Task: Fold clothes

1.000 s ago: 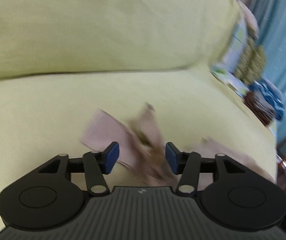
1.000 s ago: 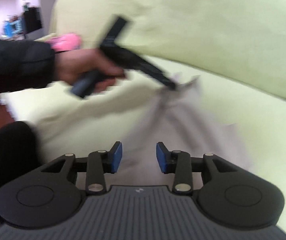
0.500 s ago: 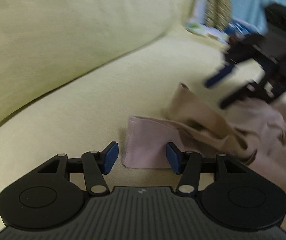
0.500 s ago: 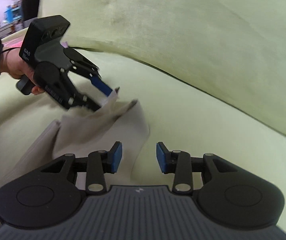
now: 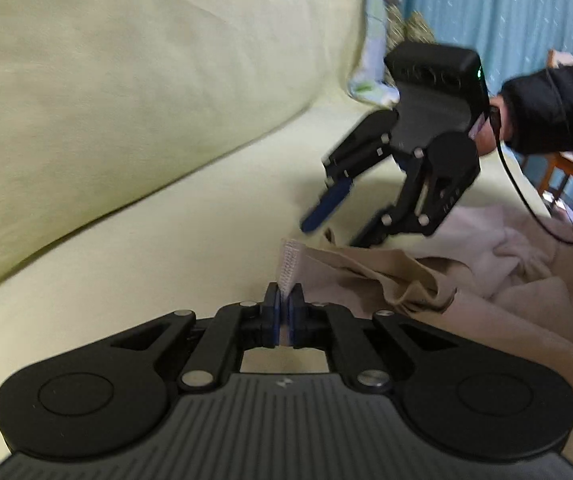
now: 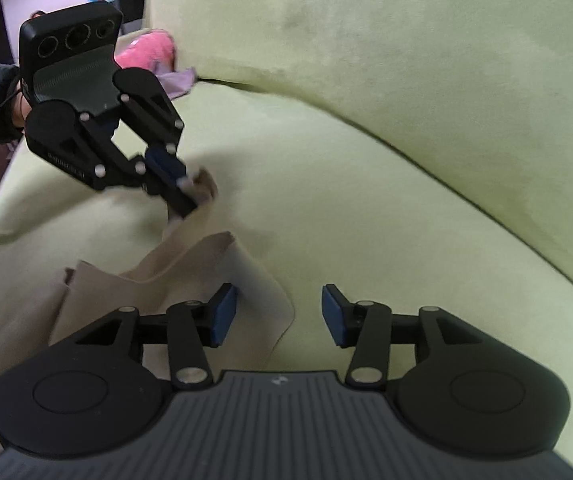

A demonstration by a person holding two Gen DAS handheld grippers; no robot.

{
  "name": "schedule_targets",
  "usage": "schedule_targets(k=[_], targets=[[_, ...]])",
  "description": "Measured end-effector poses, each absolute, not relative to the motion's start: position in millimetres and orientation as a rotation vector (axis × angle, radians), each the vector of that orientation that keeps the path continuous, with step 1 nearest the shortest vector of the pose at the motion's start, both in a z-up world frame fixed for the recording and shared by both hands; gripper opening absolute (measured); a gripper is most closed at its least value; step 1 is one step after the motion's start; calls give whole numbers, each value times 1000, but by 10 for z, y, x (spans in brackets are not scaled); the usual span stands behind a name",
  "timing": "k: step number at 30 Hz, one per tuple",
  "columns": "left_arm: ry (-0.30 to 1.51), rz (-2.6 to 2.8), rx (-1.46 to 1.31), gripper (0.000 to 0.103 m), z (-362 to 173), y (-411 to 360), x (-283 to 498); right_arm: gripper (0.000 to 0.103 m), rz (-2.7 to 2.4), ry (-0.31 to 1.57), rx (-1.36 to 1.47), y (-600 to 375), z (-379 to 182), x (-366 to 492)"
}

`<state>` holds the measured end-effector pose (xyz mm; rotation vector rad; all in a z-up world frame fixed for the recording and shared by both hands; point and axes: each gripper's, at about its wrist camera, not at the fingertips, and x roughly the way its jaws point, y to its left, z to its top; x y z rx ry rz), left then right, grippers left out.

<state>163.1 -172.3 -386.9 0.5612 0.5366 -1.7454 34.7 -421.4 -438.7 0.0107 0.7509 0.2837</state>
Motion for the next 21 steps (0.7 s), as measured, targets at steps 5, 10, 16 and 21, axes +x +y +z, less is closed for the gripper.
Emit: schedule_targets(k=[5, 10, 16, 21], targets=[[532, -1681, 532, 1, -3791, -1600, 1666, 2, 297, 779, 29, -4130, -4382, 379], [519, -1606, 526, 1, -3733, -1817, 1760, 1, 109, 695, 47, -4264, -4248, 274], [561, -1474, 557, 1, -3780, -2433, 1927, 1, -354, 624, -15, -4740, -3988, -65], [553, -1440, 660, 1, -3906, -2889, 1840, 1, -540, 704, -54, -4973, -4163, -170]])
